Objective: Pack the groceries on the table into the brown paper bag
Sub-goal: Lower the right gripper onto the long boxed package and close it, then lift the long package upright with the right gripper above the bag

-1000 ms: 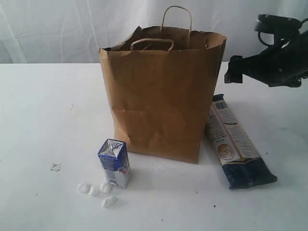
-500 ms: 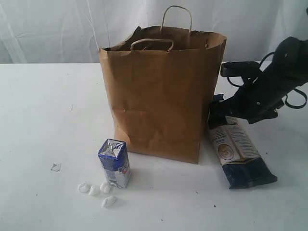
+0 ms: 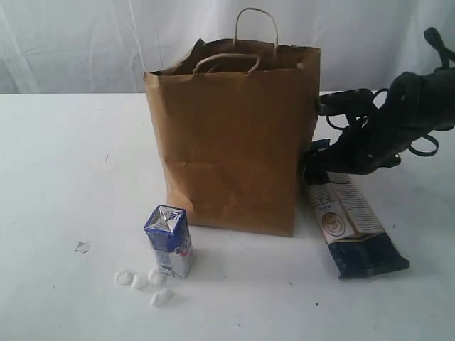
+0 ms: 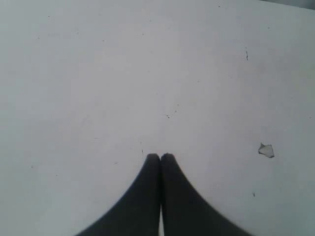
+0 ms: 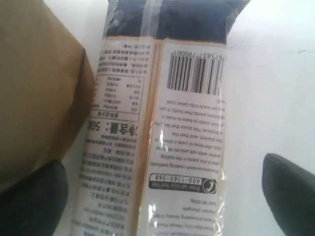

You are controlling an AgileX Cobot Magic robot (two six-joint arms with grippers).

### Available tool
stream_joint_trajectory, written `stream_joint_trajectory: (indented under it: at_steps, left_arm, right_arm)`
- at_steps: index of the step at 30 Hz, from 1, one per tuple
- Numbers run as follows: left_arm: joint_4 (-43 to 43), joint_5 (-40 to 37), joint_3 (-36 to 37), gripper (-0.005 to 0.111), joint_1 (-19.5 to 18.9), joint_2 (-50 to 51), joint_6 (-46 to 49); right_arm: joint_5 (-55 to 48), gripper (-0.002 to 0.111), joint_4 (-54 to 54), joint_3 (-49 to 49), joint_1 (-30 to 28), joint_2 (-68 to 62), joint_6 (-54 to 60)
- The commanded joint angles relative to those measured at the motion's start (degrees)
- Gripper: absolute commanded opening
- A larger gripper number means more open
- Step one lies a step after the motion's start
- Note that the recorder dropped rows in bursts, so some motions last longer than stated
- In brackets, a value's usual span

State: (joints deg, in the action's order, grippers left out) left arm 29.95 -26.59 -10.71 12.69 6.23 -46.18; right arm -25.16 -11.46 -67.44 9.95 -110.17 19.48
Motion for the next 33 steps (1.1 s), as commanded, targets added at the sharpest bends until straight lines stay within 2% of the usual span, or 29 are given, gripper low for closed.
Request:
stream_joint_trajectory:
  at_steps: [1, 11, 14, 17, 23, 24, 28, 33]
  left_arm:
    - [0.5, 0.0, 0.3, 0.000, 0.0, 0.1, -0.1]
    - [0.5, 0.0, 0.3, 0.000, 0.0, 0.1, -0.1]
    - [0.5, 0.0, 0.3, 0.000, 0.0, 0.1, -0.1]
    - [0.5, 0.0, 0.3, 0.000, 0.0, 0.1, -0.1]
    - [0.5, 0.0, 0.3, 0.000, 0.0, 0.1, -0.1]
    - [0.5, 0.0, 0.3, 0.000, 0.0, 0.1, -0.1]
    - [0.5, 0.0, 0.3, 0.000, 0.0, 0.1, -0.1]
    - [0.5, 0.0, 0.3, 0.000, 0.0, 0.1, -0.1]
  right_arm:
    - [-0.8, 0.105, 0.8, 0.1, 0.3, -1.6, 1.3]
    - [0.1, 0.105, 0.8, 0.1, 0.3, -4.7, 1.3]
    - [-1.0, 0.099, 0.8, 0.1, 0.3, -5.3, 0.8]
    - [-1.8, 0.080, 0.8, 0.1, 0.3, -5.3, -0.5]
    - [-4.5, 0.004, 2.2, 0.1, 0.3, -5.3, -1.6]
    - [-5.1, 0.000, 3.1, 0.1, 0.3, -5.3, -1.6]
    - [-9.7, 0.000, 7.6, -0.6, -0.4, -4.6, -5.1]
    - [-14.1, 0.000, 7.7, -2.0, -3.2, 1.3, -6.4]
